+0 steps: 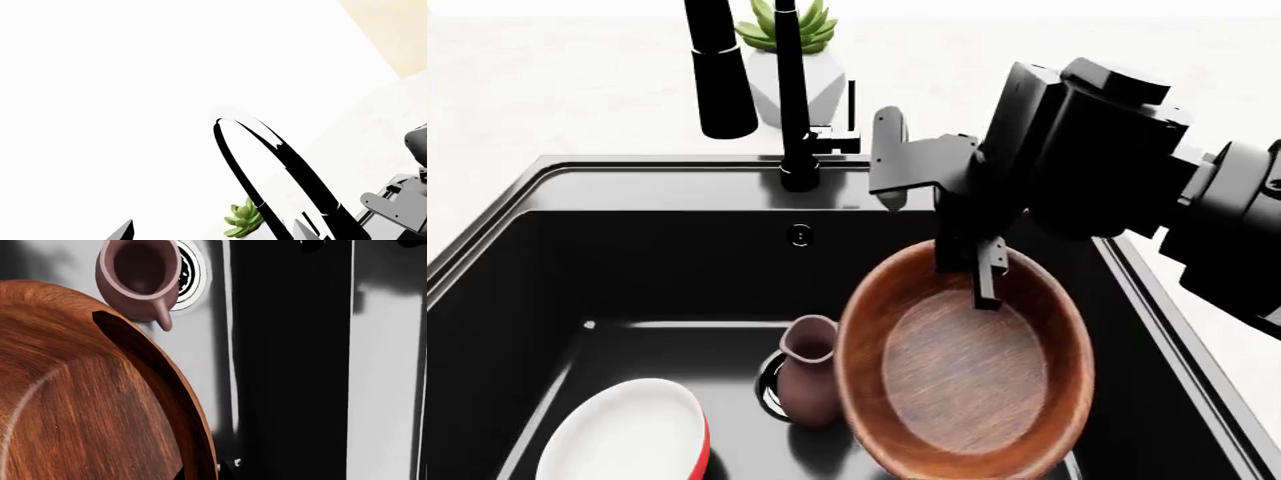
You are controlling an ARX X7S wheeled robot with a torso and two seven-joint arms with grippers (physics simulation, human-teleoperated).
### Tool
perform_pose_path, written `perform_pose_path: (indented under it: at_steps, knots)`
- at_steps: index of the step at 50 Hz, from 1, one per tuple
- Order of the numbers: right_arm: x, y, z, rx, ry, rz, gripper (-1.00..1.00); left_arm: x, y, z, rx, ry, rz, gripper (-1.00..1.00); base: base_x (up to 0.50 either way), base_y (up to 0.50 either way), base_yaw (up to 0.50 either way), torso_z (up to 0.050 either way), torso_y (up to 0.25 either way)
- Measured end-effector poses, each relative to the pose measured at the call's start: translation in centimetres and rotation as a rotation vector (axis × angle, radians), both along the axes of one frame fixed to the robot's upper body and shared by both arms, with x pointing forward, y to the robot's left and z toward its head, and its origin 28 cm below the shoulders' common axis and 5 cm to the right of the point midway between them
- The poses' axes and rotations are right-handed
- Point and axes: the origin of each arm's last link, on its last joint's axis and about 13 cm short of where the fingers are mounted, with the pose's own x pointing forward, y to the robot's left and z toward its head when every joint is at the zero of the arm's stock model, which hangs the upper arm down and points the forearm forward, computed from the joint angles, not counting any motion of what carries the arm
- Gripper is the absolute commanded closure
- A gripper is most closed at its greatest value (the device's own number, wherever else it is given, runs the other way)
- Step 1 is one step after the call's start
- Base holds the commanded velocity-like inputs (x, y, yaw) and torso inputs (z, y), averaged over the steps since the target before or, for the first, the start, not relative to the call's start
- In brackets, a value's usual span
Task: Pick the bowl and bowl and place them in the sink. Then turn on the water.
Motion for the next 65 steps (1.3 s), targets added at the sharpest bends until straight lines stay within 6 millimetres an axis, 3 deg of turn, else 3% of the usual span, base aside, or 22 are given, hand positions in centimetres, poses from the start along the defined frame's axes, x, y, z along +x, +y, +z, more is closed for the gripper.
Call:
perform_pose_path:
  at_steps: [14, 15, 27, 43, 56, 65]
  knots:
    - [-0.2, 0.0, -0.9, -0.017, -0.015, 0.014, 1.00, 0.0, 0.0, -0.1, 0.001, 0.003, -0.002, -1.00, 0.00, 0.00, 0.00, 0.000, 0.000]
    - [-0.2, 0.0, -1.0, -0.016, -0.017, 0.015, -1.00, 0.0, 0.0, -0.1, 0.001, 0.003, -0.003, -1.00, 0.00, 0.00, 0.00, 0.000, 0.000]
    - [-0.5, 0.2, -1.7, 0.010, 0.033, 0.030, -1.00, 0.1, -0.1, -0.2, 0.000, 0.010, -0.007, -1.00, 0.00, 0.00, 0.00, 0.000, 0.000]
    - [-0.1, 0.0, 0.7, 0.079, -0.050, 0.040, -1.00, 0.2, -0.2, -0.4, -0.010, 0.018, -0.001, -1.00, 0.00, 0.00, 0.00, 0.000, 0.000]
    - [0.5, -0.5, 2.9, 0.368, -0.216, 0.032, -1.00, 0.4, -0.4, -0.3, -0.052, -0.042, 0.024, -1.00, 0.00, 0.00, 0.00, 0.000, 0.000]
    - [1.5, -0.7, 3.1, 0.600, -0.395, -0.011, -1.00, 0.4, -0.9, -0.4, -0.099, -0.094, 0.052, -1.00, 0.00, 0.00, 0.00, 0.000, 0.000]
